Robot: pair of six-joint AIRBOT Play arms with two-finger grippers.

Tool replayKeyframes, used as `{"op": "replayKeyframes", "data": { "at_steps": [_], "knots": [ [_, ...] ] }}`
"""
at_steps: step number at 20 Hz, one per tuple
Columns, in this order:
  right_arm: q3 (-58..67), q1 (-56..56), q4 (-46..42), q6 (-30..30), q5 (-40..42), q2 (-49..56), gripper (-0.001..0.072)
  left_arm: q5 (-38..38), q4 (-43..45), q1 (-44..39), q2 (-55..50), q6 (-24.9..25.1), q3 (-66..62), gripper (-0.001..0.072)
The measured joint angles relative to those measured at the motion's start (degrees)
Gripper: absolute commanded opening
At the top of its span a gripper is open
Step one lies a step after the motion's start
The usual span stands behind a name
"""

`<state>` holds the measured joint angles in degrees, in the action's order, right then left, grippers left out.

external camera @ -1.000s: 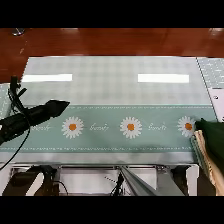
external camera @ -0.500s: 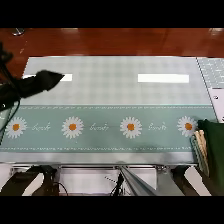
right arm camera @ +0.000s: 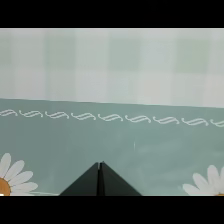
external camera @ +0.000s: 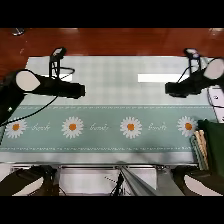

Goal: Fold the shirts.

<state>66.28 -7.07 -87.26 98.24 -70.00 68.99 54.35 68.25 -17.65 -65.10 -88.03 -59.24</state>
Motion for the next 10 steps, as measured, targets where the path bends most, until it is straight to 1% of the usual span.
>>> {"op": "replayKeyframes", "data": {
  "at_steps": [2, 4, 10],
  "knots": [
    [-1.3, -1.7, -1.0, 1.1, 2.0, 1.6, 0.0019, 1.0, 5.0, 0.5, -1.1, -2.3, 0.2, 0.0024],
    [-2.0, -2.6, -1.6, 1.9, 3.8, 2.3, 0.0019, 1.6, 7.5, 1.2, -1.7, -3.6, 0.2, 0.0024],
    [-2.6, -3.6, -2.6, 2.5, 5.6, 2.8, 0.0020, 3.2, 10.5, 1.8, -2.4, -5.0, 0.2, 0.0024]
  ]
}}
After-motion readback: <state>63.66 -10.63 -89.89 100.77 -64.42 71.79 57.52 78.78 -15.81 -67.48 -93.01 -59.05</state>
